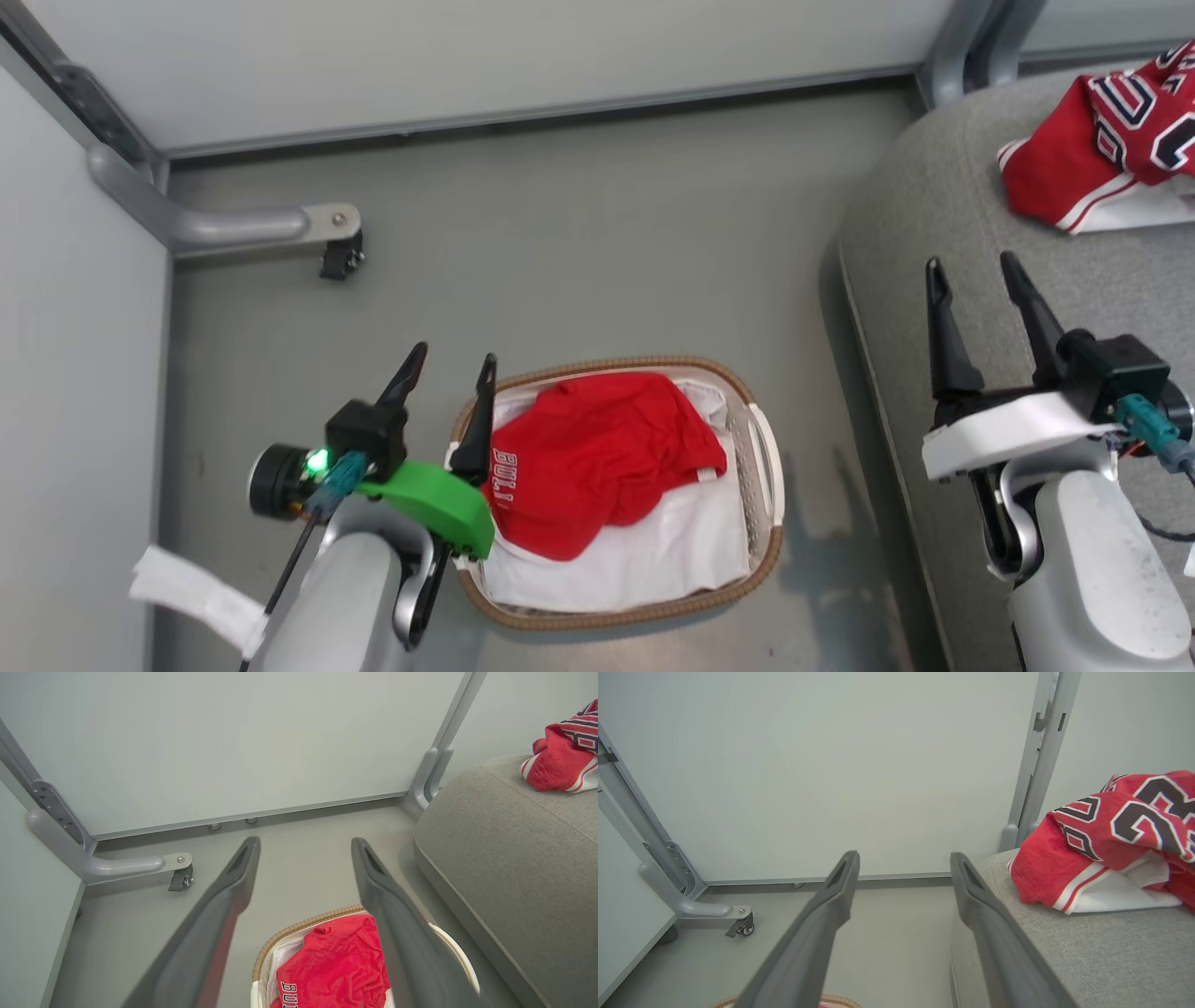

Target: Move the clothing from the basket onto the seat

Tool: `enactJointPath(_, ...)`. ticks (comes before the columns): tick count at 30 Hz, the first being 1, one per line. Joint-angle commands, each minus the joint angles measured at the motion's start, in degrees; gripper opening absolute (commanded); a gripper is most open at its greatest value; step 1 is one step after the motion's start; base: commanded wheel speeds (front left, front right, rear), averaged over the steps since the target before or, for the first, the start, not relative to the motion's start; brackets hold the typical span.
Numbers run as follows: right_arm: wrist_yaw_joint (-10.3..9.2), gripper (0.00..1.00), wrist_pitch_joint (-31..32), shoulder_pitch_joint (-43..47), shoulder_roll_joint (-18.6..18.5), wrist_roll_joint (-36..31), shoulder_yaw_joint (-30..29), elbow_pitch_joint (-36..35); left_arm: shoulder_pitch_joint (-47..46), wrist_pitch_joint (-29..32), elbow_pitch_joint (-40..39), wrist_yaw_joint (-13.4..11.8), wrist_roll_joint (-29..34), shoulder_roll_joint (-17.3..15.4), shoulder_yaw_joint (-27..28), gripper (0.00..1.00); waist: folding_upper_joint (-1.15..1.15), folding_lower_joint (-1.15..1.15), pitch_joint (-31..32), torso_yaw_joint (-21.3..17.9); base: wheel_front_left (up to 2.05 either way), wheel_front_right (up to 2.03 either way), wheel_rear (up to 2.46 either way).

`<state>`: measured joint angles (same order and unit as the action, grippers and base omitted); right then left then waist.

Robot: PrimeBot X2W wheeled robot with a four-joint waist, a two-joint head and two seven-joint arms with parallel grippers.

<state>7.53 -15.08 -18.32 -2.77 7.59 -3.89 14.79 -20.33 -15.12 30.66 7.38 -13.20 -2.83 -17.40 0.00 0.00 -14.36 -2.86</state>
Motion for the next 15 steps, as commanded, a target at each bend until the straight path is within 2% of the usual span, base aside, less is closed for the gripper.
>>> enactJointPath(1, -0.08, 1.00, -0.1, -1.2, -0.2, -0.2, -0.3, -0.6, -2.4, 0.0, 1.5, 0.2, 0.6, -0.1, -0.9, 1.00, 0.00, 0.00, -5.9, -2.3, 0.00, 0.00, 0.00)
enactJointPath(15, -0.08, 1.00, -0.1, -8.7, -0.2, 4.0, 1.5, -4.9, -19.5, 0.9, 25.0, 0.2, 0.2, -1.2, -21.6, 1.00, 0.00, 0.00, -23.1, -11.0, 0.00, 0.00, 0.00)
